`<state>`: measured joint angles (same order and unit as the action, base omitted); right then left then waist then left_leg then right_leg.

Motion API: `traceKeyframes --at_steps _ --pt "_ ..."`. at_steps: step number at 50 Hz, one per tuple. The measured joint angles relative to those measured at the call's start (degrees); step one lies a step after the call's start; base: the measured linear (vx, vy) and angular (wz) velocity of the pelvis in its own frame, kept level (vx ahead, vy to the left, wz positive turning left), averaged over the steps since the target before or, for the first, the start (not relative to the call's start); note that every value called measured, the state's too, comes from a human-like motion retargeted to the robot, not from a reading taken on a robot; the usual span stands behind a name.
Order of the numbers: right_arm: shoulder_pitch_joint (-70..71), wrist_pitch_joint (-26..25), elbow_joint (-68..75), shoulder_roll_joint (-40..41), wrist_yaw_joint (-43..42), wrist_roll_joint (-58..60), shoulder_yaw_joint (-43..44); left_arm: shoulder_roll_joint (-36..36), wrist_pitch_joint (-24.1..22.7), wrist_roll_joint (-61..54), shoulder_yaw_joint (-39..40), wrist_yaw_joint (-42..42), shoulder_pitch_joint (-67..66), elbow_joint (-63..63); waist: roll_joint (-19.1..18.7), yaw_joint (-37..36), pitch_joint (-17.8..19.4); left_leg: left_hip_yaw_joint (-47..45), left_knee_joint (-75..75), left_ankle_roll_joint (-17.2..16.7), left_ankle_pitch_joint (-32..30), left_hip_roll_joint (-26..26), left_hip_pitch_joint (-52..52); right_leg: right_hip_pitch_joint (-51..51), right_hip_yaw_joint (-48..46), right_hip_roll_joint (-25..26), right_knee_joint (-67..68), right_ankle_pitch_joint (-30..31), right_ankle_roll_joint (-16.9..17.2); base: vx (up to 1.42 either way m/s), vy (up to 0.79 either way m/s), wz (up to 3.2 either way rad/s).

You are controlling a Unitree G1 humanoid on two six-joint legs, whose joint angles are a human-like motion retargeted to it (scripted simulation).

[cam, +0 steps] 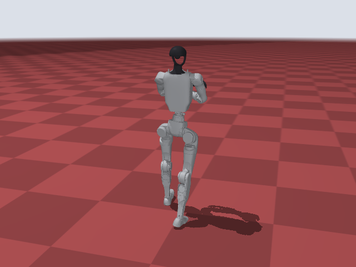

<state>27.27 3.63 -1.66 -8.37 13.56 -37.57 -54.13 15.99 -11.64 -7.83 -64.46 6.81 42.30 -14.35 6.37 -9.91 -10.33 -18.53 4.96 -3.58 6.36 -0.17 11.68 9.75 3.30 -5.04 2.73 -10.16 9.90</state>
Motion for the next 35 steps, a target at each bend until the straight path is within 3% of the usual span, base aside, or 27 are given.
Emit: traceKeyframes --at_steps 5,11,16,20,25,30,35 --pt "-0.9 0.2 0.0 0.1 0.6 -1.5 -0.1 0.0 -0.1 -0.4 0.0 1.0 -0.9 -0.3 -1.2 1.2 -1.5 1.8 -1.5 -0.1 2.2 1.0 -3.7 -0.7 0.9 1.4 8.6 5.9 -0.8 0.52 0.19 0.04" --pt "-1.1 -0.2 -0.7 -0.5 1.5 -0.5 0.2 0.0 0.1 0.8 -0.3 0.4 -1.6 -0.5 -4.3 2.5 -4.5 4.2 -4.6 0.2 7.0 4.3 -5.0 -16.5 -1.0 4.6 37.5 17.8 1.0 0.46 0.19 0.07" --pt "-0.6 -0.8 -1.3 -1.2 0.7 -0.6 0.4 0.1 1.3 2.1 -0.1 -1.0 -1.5 -0.7 -6.1 4.1 -4.2 5.5 -6.3 0.3 10.5 5.2 -7.2 -27.9 -7.9 1.5 49.1 14.9 -2.9 0.41 0.14 0.21" --pt "-0.6 -0.1 -1.7 -1.7 1.0 -0.3 0.1 -0.3 0.8 2.5 0.1 -0.8 -1.9 -0.6 -7.0 6.4 -3.2 7.4 -7.2 0.2 12.7 4.7 -9.1 -32.4 -11.9 -0.8 42.7 10.4 -5.0 0.4 0.09 0.52" --pt "-0.8 0.3 -1.6 -2.2 0.6 -0.2 -0.1 -0.8 0.0 1.0 0.3 -0.9 -2.2 -0.4 -6.3 9.9 -1.3 10.7 -8.2 -0.4 14.8 2.1 -12.3 -30.4 -14.8 -3.9 17.8 13.1 -5.0 0.43 0.01 0.81" --pt "0.5 -1.3 -1.5 -1.9 -1.9 1.2 0.0 -0.4 0.8 0.1 0.1 -3.5 -1.1 -0.5 -3.9 13.3 3.0 14.9 -8.4 -0.6 17.3 -0.7 -19.2 -23.3 -17.3 -7.5 -6.8 18.7 -0.6 0.51 -0.11 0.92" --pt "1.0 -0.6 -1.2 -0.9 -1.0 4.2 -0.1 -0.1 -0.7 2.3 -0.3 -4.9 -1.1 0.0 -3.5 13.8 3.5 17.1 -8.3 0.0 17.8 0.3 -23.9 -23.7 -17.0 -7.6 -7.7 13.5 4.3 0.54 -0.21 0.48"
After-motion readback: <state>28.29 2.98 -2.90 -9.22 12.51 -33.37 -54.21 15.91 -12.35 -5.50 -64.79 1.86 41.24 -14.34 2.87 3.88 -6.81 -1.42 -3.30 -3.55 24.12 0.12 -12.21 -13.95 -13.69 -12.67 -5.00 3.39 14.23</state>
